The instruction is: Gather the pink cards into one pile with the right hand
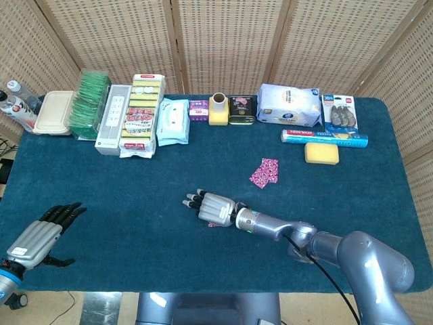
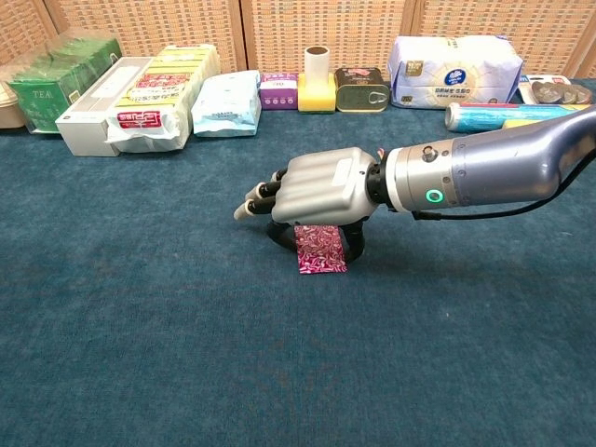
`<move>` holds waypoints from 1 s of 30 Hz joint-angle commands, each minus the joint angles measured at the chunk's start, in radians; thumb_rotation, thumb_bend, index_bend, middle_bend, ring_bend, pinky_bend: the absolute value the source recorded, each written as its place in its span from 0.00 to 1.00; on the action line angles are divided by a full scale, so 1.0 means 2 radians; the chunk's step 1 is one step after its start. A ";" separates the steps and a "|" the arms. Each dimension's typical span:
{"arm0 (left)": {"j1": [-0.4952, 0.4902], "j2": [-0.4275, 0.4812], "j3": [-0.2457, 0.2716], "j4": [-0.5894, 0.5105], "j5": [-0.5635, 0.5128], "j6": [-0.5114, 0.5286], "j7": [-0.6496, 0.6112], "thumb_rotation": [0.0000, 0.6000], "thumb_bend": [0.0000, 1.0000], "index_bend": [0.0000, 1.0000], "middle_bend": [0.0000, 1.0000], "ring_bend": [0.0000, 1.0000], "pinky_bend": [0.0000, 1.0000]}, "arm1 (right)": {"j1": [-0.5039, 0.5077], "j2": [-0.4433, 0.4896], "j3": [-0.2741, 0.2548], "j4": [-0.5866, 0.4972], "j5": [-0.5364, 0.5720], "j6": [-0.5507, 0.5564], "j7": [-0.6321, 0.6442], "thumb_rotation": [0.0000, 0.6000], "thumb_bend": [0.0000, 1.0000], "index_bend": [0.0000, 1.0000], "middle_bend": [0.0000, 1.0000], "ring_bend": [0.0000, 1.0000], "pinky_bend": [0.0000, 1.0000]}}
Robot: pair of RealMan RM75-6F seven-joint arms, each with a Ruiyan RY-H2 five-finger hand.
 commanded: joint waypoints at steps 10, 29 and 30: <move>-0.001 -0.001 0.000 -0.001 -0.001 -0.001 0.002 1.00 0.06 0.00 0.00 0.00 0.00 | -0.005 -0.001 -0.004 0.008 -0.007 0.014 0.005 1.00 0.17 0.47 0.05 0.03 0.17; 0.003 0.004 0.006 -0.003 0.016 0.008 -0.004 1.00 0.06 0.00 0.00 0.00 0.00 | -0.031 0.087 0.033 -0.075 0.051 0.013 -0.060 1.00 0.17 0.47 0.05 0.03 0.18; 0.003 0.004 0.006 -0.003 0.018 0.009 -0.004 1.00 0.06 0.00 0.00 0.00 0.00 | -0.034 0.092 0.036 -0.077 0.059 0.011 -0.066 1.00 0.17 0.47 0.05 0.03 0.18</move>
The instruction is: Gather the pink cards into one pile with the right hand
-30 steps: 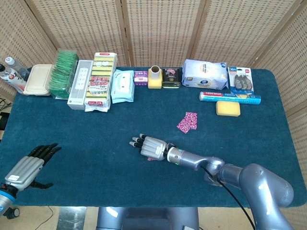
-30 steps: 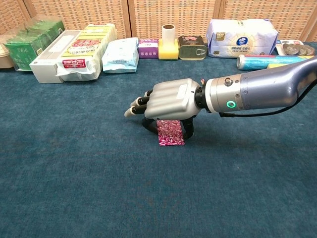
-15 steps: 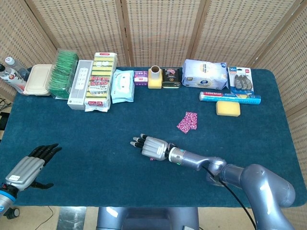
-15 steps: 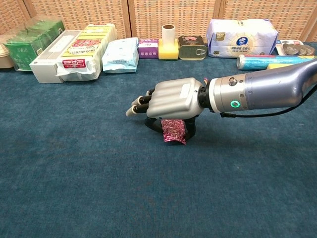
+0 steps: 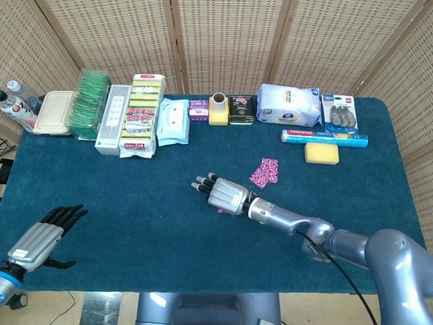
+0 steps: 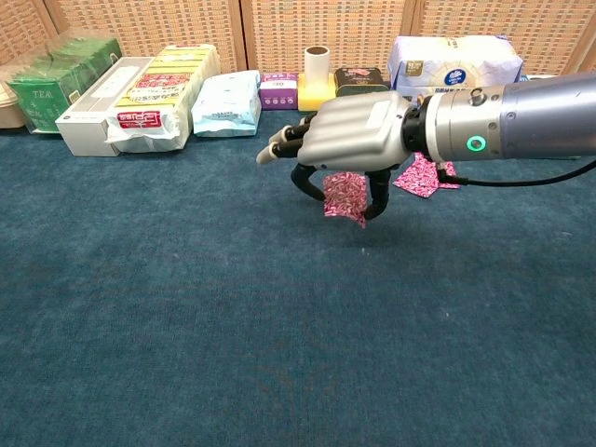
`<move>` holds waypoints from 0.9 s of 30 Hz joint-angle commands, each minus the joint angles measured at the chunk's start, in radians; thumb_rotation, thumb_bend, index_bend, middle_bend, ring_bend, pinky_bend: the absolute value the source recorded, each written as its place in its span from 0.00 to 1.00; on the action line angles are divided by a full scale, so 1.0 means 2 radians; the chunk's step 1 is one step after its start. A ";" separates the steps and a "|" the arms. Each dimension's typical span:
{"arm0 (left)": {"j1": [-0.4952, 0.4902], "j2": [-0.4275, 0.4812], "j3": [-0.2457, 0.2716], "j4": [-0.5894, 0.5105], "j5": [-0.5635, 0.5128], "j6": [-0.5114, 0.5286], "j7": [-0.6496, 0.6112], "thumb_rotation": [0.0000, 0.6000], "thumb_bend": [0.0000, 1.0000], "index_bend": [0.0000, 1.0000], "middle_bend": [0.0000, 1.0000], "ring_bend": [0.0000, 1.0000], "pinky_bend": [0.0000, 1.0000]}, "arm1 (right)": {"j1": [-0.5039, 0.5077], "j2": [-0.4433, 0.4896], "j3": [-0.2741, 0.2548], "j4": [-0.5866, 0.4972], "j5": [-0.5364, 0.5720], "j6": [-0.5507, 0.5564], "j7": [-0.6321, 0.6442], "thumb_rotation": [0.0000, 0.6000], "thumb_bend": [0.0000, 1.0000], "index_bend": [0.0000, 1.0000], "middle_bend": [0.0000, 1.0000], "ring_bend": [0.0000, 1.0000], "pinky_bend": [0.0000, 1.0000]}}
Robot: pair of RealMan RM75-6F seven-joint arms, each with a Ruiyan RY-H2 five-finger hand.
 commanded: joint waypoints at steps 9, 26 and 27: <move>0.004 0.003 0.004 0.000 0.012 0.010 -0.005 1.00 0.06 0.00 0.00 0.00 0.00 | -0.035 0.031 0.029 0.017 0.087 -0.026 -0.055 1.00 0.17 0.47 0.05 0.03 0.18; 0.001 0.000 0.000 0.000 -0.001 0.001 0.001 1.00 0.06 0.00 0.00 0.00 0.00 | -0.050 -0.017 0.038 0.124 0.143 -0.062 -0.069 1.00 0.17 0.46 0.05 0.03 0.19; 0.000 0.000 0.000 0.000 -0.003 0.000 0.001 1.00 0.06 0.00 0.00 0.00 0.00 | -0.050 -0.021 0.039 0.129 0.145 -0.064 -0.066 1.00 0.17 0.46 0.05 0.03 0.19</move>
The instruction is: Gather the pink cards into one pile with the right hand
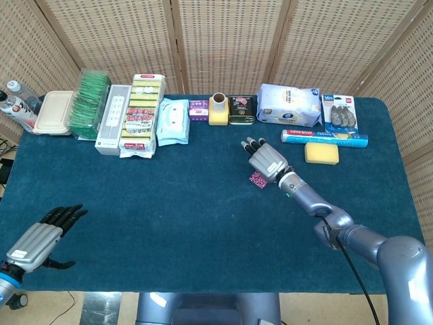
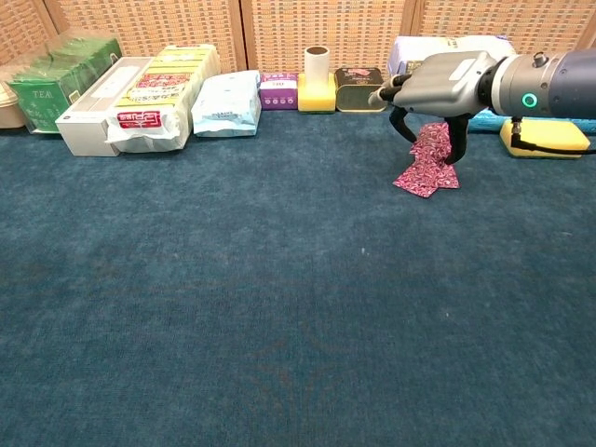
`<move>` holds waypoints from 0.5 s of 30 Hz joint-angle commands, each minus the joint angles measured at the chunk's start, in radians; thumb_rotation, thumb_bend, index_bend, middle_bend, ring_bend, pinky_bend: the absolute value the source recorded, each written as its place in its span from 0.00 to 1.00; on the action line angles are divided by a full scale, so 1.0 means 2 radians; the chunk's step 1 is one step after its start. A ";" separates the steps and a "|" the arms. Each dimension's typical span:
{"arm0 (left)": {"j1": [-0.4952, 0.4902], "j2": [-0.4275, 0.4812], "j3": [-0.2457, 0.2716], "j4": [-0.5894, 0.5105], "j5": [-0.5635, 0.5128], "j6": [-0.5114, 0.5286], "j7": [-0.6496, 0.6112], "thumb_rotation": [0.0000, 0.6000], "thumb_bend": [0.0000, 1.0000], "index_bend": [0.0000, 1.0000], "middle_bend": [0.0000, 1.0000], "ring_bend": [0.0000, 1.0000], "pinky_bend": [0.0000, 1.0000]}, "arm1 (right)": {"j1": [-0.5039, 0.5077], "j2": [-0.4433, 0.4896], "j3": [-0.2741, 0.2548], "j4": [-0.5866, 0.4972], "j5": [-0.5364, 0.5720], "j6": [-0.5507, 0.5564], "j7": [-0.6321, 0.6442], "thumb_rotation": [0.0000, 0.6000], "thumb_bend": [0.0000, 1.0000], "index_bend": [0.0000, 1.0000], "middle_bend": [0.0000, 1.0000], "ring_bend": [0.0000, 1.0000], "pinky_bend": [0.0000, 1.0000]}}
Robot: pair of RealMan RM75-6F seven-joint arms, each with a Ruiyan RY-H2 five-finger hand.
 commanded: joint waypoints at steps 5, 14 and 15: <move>-0.003 -0.002 -0.003 -0.001 -0.009 -0.008 0.004 1.00 0.06 0.00 0.00 0.00 0.00 | -0.002 -0.029 0.000 0.041 0.003 -0.011 0.017 1.00 0.17 0.46 0.05 0.03 0.19; -0.004 -0.003 -0.004 -0.002 -0.013 -0.011 0.008 1.00 0.06 0.00 0.00 0.00 0.00 | -0.002 -0.039 -0.002 0.055 -0.004 -0.015 0.030 1.00 0.17 0.41 0.05 0.03 0.20; -0.004 -0.002 -0.004 -0.002 -0.013 -0.010 0.008 1.00 0.06 0.00 0.00 0.00 0.00 | -0.003 -0.040 -0.003 0.056 -0.005 -0.016 0.030 1.00 0.17 0.41 0.05 0.03 0.20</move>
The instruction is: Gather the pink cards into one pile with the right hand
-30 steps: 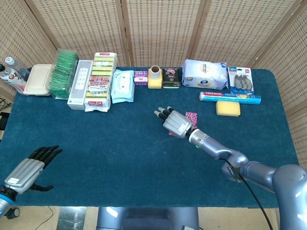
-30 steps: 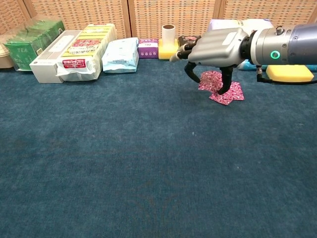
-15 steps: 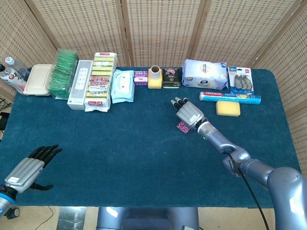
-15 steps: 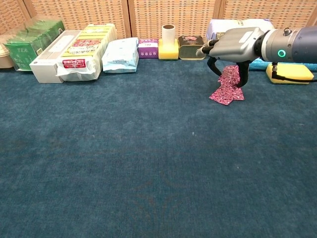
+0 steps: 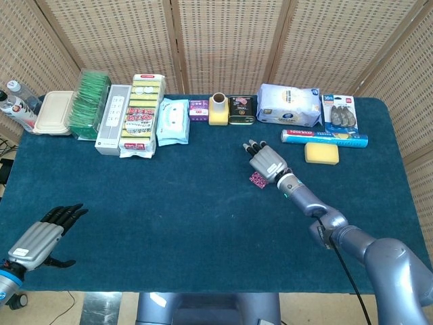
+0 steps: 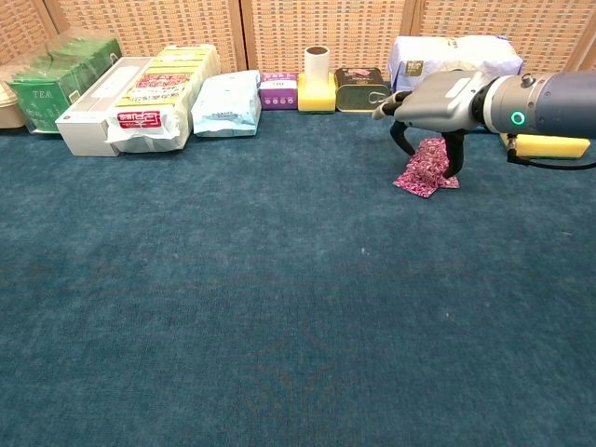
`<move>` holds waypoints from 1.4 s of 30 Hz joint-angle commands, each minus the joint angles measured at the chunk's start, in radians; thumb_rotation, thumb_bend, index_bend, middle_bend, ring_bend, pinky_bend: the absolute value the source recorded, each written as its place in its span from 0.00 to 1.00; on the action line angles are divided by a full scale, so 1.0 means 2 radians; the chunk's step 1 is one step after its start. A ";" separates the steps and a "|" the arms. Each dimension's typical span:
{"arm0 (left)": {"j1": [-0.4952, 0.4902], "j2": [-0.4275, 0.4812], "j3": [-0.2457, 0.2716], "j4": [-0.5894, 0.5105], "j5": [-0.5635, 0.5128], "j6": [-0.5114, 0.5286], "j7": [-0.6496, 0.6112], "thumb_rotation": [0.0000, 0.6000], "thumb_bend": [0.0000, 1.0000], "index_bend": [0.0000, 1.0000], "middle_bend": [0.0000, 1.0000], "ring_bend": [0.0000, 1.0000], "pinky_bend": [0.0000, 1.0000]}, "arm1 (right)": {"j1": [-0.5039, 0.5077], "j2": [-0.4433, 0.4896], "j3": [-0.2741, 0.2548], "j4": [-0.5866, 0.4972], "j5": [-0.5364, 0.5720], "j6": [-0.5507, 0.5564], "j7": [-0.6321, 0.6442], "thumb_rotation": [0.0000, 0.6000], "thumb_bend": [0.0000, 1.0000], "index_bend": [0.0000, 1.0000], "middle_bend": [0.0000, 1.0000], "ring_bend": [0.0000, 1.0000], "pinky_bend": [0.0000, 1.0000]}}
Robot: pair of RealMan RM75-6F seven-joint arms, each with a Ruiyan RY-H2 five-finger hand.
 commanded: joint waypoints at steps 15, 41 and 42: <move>0.002 0.002 0.001 0.000 0.005 0.005 -0.004 1.00 0.06 0.00 0.00 0.00 0.00 | -0.002 -0.004 -0.002 0.000 -0.007 -0.001 -0.008 1.00 0.17 0.37 0.05 0.03 0.20; 0.006 0.005 0.006 0.000 0.021 0.015 -0.010 1.00 0.06 0.00 0.00 0.00 0.00 | -0.051 0.047 0.040 -0.059 0.061 0.053 -0.022 1.00 0.17 0.34 0.05 0.05 0.22; 0.006 0.005 0.006 0.000 0.022 0.015 -0.010 1.00 0.06 0.00 0.00 0.00 0.00 | -0.053 0.047 0.040 -0.060 0.063 0.053 -0.021 1.00 0.17 0.34 0.05 0.05 0.22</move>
